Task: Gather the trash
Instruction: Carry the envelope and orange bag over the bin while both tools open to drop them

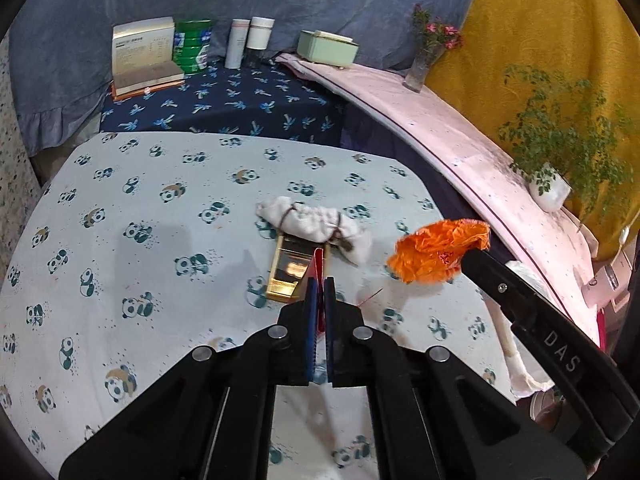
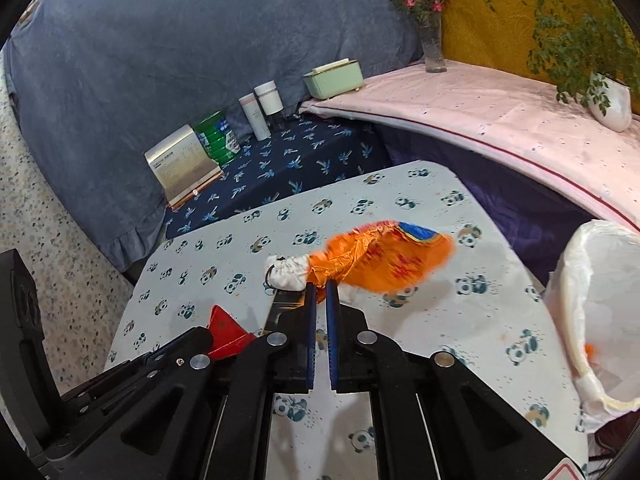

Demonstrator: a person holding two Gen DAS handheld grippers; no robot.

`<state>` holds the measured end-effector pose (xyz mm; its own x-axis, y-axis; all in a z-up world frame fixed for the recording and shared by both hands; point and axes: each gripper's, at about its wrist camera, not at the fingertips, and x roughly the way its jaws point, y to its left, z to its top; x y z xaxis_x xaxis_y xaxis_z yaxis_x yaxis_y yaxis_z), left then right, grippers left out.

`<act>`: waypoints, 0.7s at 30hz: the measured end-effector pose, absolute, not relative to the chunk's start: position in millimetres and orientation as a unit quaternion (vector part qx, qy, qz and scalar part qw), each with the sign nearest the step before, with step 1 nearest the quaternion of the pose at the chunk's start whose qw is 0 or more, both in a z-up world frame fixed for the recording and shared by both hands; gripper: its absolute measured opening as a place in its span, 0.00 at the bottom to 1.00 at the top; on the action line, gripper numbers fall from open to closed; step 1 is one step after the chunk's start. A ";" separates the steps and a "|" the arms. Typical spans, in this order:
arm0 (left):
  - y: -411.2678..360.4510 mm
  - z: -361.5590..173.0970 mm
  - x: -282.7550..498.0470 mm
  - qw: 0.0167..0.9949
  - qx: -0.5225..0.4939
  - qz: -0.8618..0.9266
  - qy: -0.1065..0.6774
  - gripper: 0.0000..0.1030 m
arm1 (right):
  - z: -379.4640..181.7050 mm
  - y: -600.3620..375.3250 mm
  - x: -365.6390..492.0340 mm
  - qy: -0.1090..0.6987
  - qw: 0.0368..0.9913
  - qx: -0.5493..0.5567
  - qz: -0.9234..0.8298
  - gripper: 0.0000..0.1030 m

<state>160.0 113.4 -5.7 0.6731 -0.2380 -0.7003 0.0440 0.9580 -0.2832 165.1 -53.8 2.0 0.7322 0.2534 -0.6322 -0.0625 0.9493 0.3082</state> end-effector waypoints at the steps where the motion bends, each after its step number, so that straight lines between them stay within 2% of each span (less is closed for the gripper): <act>1: 107.8 -3.5 156.9 0.907 -0.119 -0.082 0.396 0.02 | 4.2 -57.8 161.4 0.353 0.922 0.136 0.083 0.05; 21: -27.2 22.8 122.6 0.903 -0.053 -0.178 0.388 0.02 | 21.4 -186.4 88.0 0.314 0.933 0.177 -0.011 0.05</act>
